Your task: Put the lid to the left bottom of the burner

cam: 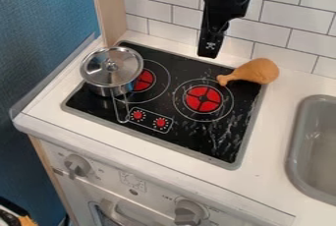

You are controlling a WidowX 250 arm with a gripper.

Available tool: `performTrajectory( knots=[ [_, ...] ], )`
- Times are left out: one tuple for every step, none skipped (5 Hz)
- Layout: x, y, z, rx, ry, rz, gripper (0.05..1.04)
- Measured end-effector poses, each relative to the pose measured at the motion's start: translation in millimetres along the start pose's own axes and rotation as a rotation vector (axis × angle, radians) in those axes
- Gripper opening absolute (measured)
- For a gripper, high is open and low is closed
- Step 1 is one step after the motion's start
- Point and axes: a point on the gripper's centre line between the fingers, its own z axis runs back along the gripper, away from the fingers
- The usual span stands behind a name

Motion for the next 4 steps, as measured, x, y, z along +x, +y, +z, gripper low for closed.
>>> performTrajectory(
  knots=[
    [-1,-7,-14,-0.045,0.017,0.001,1.0],
    [-21,-5,-16,-0.079,0.034,0.08,1.0],
    [-44,3,-9,-0.074,0.027,0.172,1.0],
    [-80,7,-10,-0.105,0.036,0.314,1.0]
  ],
)
